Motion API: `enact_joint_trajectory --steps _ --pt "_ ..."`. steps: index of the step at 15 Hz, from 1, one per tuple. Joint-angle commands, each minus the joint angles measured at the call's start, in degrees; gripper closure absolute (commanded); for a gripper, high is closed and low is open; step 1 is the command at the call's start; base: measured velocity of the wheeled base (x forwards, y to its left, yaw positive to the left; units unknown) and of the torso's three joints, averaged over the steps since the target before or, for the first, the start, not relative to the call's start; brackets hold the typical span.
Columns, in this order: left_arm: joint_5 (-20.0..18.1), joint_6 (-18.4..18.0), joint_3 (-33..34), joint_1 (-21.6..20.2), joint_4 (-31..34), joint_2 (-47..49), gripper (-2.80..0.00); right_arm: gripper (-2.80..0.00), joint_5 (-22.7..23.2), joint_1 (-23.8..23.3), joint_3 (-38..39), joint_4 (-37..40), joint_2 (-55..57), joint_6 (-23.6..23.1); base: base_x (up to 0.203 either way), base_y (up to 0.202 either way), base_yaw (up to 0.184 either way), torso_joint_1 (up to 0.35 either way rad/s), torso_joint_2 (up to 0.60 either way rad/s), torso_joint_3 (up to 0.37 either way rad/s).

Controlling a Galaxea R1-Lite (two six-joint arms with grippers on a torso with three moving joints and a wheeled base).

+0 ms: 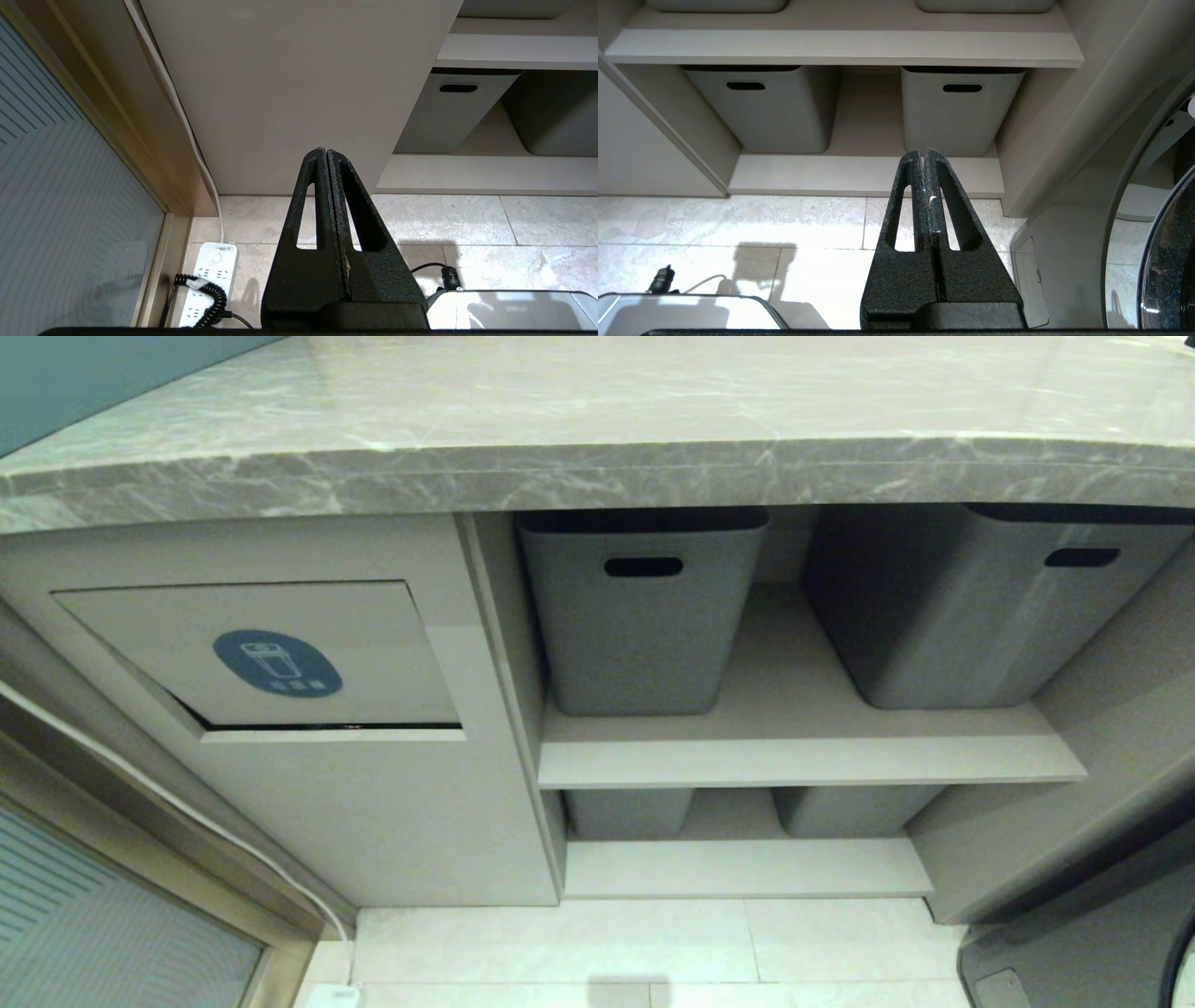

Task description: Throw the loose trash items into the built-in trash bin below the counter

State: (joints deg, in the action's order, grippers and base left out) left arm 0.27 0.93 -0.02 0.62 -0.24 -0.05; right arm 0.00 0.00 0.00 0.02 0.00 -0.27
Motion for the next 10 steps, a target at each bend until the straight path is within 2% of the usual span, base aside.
enact_joint_trajectory --steps 1,10 --pt "0.0 0.1 0.2 0.0 0.0 0.0 0.0 0.0 0.0 0.0 0.0 0.0 0.0 -0.1 0.0 0.0 0.0 0.0 0.0 0.0" --pt "0.0 0.3 0.2 0.0 0.1 0.0 0.0 0.0 0.0 -0.1 0.0 0.0 0.0 0.2 0.0 0.0 0.0 0.0 0.0 0.0"
